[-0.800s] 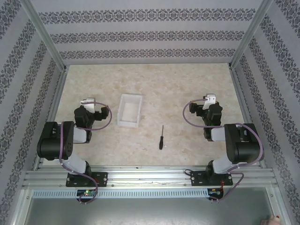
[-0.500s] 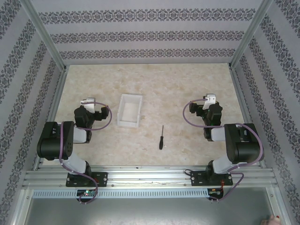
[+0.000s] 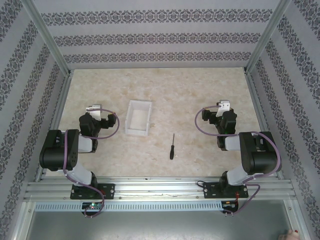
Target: Put the screwdriver in the bin
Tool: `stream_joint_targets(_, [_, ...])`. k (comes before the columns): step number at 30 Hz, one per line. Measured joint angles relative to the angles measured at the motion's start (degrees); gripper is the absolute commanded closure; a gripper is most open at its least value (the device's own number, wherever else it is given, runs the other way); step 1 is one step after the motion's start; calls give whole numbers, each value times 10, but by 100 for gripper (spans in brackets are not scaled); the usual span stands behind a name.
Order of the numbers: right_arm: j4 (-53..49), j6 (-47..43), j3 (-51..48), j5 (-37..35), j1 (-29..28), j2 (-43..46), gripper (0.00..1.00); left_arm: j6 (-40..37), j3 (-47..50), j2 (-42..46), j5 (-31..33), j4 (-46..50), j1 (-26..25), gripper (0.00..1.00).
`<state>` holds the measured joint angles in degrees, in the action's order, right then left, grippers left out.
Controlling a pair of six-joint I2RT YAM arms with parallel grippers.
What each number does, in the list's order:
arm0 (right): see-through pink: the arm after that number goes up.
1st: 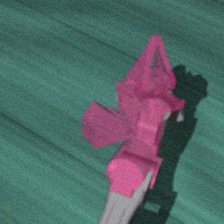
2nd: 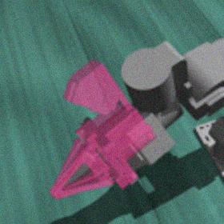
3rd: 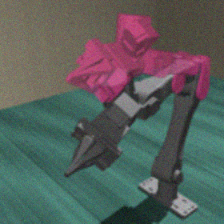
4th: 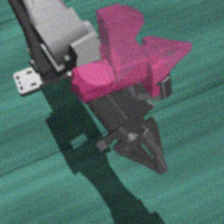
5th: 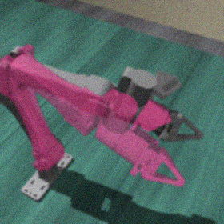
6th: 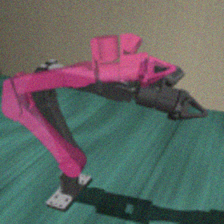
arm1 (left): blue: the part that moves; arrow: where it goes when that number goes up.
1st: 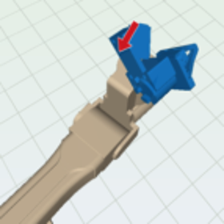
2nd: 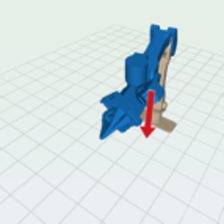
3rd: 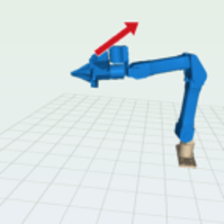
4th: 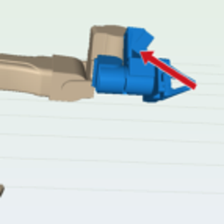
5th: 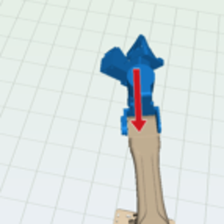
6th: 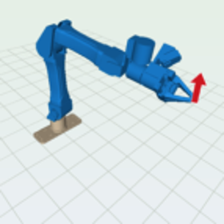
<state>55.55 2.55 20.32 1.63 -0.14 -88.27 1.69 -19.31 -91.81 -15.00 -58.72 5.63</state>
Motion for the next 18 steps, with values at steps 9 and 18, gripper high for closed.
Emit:
stream_joint_targets(9, [0,-3,0,-8,-1,0,2,0,0,0,0,0,0,0])
stream_joint_targets(18, [0,-2,0,-29,-1,0,2,-2,-5,0,-7,7,0,1])
